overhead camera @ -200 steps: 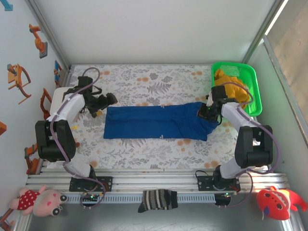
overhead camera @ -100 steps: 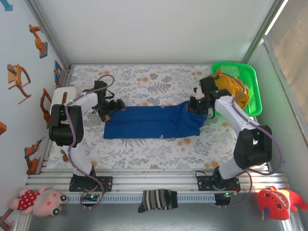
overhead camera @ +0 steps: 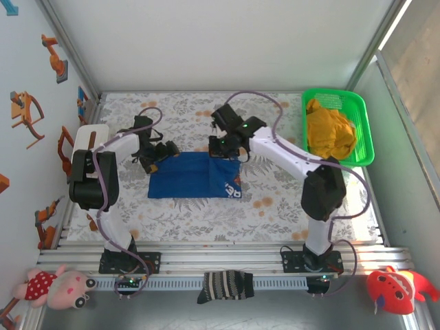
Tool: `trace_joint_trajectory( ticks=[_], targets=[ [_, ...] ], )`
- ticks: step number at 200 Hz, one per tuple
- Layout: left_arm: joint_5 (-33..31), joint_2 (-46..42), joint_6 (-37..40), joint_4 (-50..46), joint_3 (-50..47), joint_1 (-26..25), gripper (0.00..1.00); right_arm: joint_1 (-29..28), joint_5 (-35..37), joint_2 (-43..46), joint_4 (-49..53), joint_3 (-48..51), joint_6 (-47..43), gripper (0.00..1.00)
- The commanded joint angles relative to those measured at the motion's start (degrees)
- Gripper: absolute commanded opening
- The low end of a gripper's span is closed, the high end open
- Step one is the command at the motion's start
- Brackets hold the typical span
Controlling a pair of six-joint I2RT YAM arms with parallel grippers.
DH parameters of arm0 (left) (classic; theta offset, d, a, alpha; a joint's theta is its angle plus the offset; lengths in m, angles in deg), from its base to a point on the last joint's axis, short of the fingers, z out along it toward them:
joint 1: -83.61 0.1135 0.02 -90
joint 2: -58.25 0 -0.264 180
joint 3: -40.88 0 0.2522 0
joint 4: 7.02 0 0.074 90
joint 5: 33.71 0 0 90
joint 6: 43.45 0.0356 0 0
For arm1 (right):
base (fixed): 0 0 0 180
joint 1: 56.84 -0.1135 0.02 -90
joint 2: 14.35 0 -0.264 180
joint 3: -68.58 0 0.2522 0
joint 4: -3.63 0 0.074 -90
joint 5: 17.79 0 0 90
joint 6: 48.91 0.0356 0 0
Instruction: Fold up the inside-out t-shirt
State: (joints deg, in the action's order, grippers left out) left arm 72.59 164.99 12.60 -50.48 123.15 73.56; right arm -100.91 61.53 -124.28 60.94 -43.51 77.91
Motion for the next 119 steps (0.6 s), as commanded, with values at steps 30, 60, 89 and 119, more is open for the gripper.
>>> trace_joint_trajectory(
  ticks=[30, 60, 89, 119],
  targets=[
    [0.7, 3.0, -0.5, 2.9, -4.2, -0.2, 0.97, -3.9, 3.5, -11.6, 2.3, -10.8, 6.2, 0.00],
    [1.1, 2.8, -0.3, 1.4, -1.4, 0.1, 0.97, -4.5, 1.9, -16.0, 1.5, -13.8, 8.2, 0.00],
    [2.1, 3.3, -0.4, -2.2, 5.8, 3.0, 0.97, -5.4, -2.5, -20.2, -0.7, -17.4, 10.4, 0.16],
    [5.5, 5.2, -1.5, -5.6, 14.0, 7.9, 0.97, -6.3, -9.6, -23.6, -7.9, -20.9, 13.7, 0.34]
  ],
)
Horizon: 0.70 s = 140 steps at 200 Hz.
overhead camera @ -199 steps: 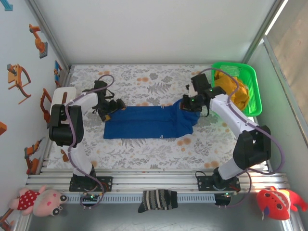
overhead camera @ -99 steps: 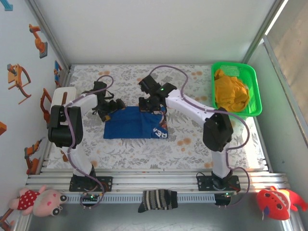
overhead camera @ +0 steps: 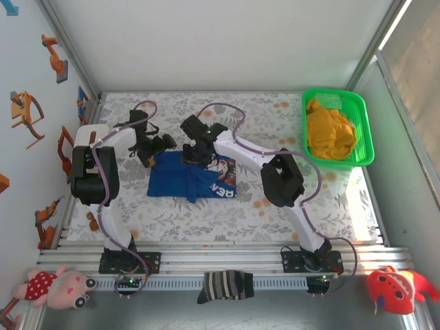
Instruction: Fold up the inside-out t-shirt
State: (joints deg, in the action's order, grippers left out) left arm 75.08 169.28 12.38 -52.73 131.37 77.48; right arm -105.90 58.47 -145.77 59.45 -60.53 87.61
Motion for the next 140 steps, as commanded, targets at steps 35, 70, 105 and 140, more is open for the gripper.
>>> trace_joint_trajectory(
  ticks=[35, 70, 105, 140],
  targets=[
    [6.6, 1.6, -1.2, -6.6, 13.4, 9.2, 0.97, -3.1, -14.7, -2.8, -12.5, -10.3, 1.7, 0.44],
    [8.3, -0.6, 0.3, -8.1, 15.3, 11.3, 0.97, -2.1, -15.3, 6.5, -17.2, -4.2, -2.4, 0.48],
    [10.0, -10.2, 1.0, -6.6, 6.3, 8.4, 0.97, 6.5, -10.4, 19.4, -20.1, 16.7, -2.6, 0.48],
    [3.1, -21.5, 4.1, -6.7, -4.8, -2.4, 0.97, 18.3, -6.3, 27.0, -20.3, 35.2, -3.9, 0.49]
  ],
)
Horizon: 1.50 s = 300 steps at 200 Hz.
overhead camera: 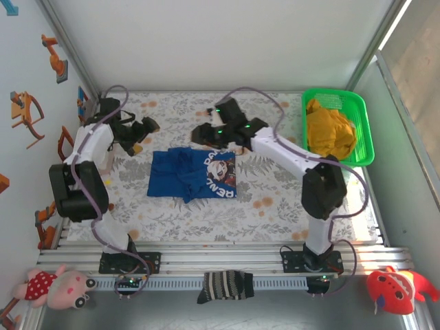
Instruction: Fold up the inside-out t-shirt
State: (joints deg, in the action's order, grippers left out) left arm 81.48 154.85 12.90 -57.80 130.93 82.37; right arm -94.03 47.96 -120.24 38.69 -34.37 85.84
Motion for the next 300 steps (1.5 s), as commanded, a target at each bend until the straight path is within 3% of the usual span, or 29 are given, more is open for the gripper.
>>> trace_joint_trajectory(
  ticks=[1, 36, 81, 160, 173, 180, 201, 214, 243, 300],
  targets=[
    [-3.6, -7.3, 3.7, -1.6, -4.6, -7.7, 0.97, 6.7, 4.2, 1.5, 0.5, 9.3, -2.2, 0.49],
    [-12.8, -6.7, 8.5, -4.5, -3.4, -20.7, 0.97, 10.2, 2.2, -2.3, 4.3, 9.7, -6.2, 0.50],
    [-26.9, 1.9, 14.7, -11.2, 5.2, -32.1, 0.97, 10.2, 2.1, -7.3, 4.3, 8.3, -5.9, 0.51],
    [-30.4, 10.6, 16.0, -12.0, 7.9, -38.8, 1.00, 10.3, 0.2, -10.8, 0.2, 7.8, -2.1, 0.51],
    [-30.0, 10.9, 16.1, -11.2, 7.1, -38.9, 0.85, 10.3, -0.1, -11.6, -0.2, 7.5, -1.4, 0.51],
    [-29.7, 10.9, 16.0, -10.7, 6.6, -38.9, 0.72, 10.2, -0.4, -12.1, -0.6, 7.5, -1.0, 0.51],
    [-31.2, 9.4, 15.3, -9.9, 4.6, -38.9, 0.18, 10.3, -0.9, -13.0, -1.8, 7.4, 0.2, 0.51],
    [-32.7, 7.3, 14.3, -9.6, 3.0, -38.6, 0.00, 10.2, -1.1, -13.4, -2.6, 7.5, 0.9, 0.50],
    [-35.2, -0.3, 9.8, -8.0, -4.3, -35.5, 0.00, 10.3, -1.6, -14.1, -4.5, 7.9, 2.4, 0.47],
    [-35.0, -16.6, -0.1, -3.3, -23.7, -24.1, 0.01, 10.3, -2.7, -15.4, -7.5, 8.9, 4.2, 0.45]
  ],
)
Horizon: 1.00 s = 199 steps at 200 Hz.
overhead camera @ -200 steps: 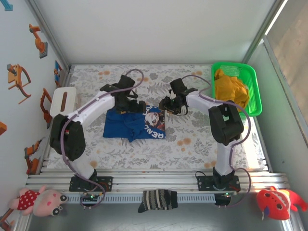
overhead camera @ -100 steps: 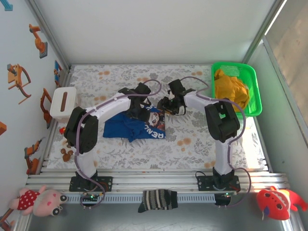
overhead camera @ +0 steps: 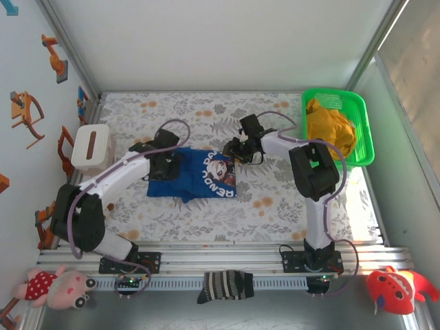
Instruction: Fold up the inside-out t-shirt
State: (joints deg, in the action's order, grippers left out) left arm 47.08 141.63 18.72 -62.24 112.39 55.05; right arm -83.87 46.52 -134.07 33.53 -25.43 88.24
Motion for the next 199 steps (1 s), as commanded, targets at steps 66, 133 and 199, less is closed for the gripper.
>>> trace_joint_trajectory(
  ticks=[66, 133, 199],
  targets=[
    [-2.5, -13.6, -12.8, -0.1, -9.9, 9.0, 0.83, 0.2, -2.1, -2.1, -3.7, 0.1, 2.6, 0.45],
    [9.6, -10.3, -16.4, 7.5, -6.5, 0.2, 0.94, 0.4, -1.7, -2.9, -4.5, -0.1, 3.6, 0.00],
    [10.4, 7.6, -18.4, 15.2, -4.7, -1.1, 0.94, 2.3, 6.1, 6.5, -5.7, 10.8, 4.7, 0.00]
  ],
)
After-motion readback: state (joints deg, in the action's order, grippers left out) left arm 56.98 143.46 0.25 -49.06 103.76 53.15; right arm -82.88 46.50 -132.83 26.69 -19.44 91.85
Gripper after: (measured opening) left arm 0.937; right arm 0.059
